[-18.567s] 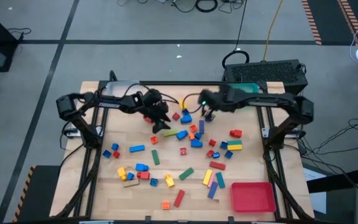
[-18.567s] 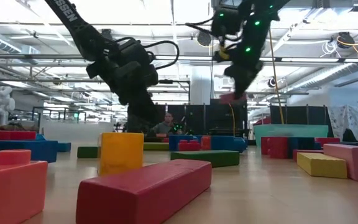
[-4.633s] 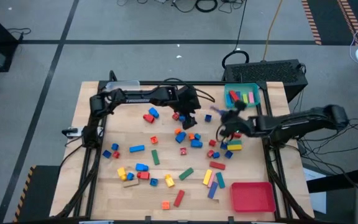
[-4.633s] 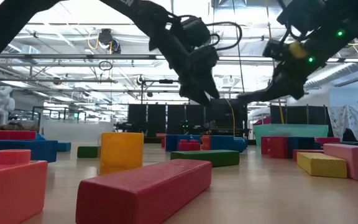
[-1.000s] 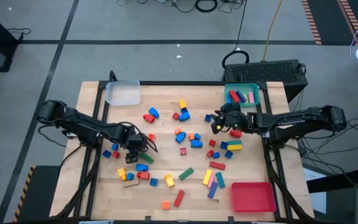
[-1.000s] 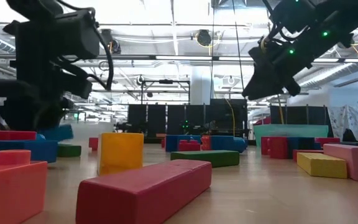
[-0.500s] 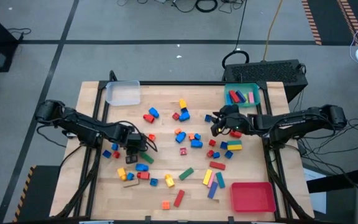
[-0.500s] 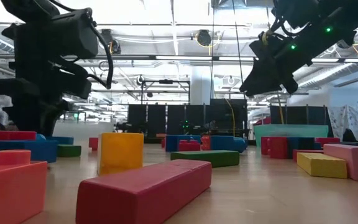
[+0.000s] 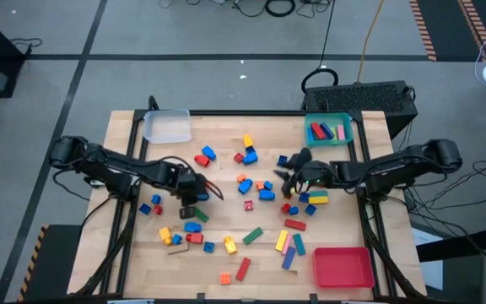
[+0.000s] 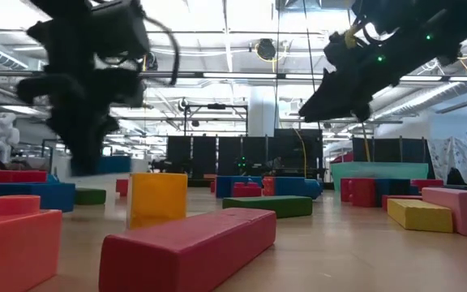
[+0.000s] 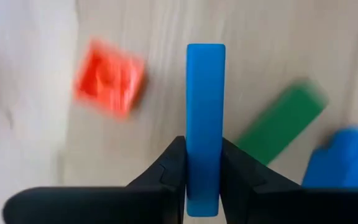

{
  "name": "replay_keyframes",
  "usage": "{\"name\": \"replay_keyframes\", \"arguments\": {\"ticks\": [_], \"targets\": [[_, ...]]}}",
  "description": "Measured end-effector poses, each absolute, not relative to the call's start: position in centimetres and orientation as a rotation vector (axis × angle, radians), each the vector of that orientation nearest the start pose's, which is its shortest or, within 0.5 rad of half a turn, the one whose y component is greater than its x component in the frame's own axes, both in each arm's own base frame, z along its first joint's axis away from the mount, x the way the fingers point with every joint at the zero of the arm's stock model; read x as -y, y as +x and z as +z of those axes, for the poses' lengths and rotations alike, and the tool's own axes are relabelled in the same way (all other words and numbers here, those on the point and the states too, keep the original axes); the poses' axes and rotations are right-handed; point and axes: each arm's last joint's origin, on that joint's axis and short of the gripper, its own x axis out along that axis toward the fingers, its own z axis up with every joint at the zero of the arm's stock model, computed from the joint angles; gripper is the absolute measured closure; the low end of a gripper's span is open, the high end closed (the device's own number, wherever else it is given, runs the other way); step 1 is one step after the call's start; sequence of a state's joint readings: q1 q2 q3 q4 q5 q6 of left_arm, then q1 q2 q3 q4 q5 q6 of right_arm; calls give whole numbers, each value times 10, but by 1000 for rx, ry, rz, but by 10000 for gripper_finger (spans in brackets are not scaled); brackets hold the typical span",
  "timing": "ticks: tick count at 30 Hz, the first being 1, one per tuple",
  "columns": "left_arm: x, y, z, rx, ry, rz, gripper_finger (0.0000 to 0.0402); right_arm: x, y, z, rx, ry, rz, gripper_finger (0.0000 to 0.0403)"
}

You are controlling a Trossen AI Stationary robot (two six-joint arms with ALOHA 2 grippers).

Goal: Sort blocks by size
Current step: Put the blue block into the blue bin

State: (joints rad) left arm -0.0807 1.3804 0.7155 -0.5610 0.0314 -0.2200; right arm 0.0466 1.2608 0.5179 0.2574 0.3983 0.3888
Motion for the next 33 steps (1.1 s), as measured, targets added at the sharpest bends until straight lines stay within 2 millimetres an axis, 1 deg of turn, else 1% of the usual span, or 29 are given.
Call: {"name": "replay_keyframes", "arguments": {"ticks": [2, 5, 9, 11, 16, 19, 24, 28, 33], "targets": [[18, 241, 176, -1150, -133, 12, 340, -6, 254, 187, -361, 236, -342, 273], [16, 249, 184, -1089, -105, -8, 340, -13, 269, 181, -290, 188, -240, 273], [14, 257, 190, -1007, -78, -26, 340, -17, 282, 174, -188, 190, -161, 273], [14, 259, 192, -979, -77, -28, 340, -18, 288, 170, -167, 196, -142, 272], [14, 267, 194, -905, -88, -60, 340, -20, 311, 163, -186, 191, -144, 257], [13, 274, 194, -855, -97, -72, 340, -22, 328, 161, -189, 159, -135, 234], [10, 279, 189, -845, -103, -60, 340, -26, 350, 159, -218, 109, -92, 192], [8, 284, 184, -829, -105, -54, 340, -28, 360, 155, -272, 94, -52, 172], [8, 289, 180, -814, -89, -68, 340, -29, 365, 155, -301, 98, -56, 172]]}}
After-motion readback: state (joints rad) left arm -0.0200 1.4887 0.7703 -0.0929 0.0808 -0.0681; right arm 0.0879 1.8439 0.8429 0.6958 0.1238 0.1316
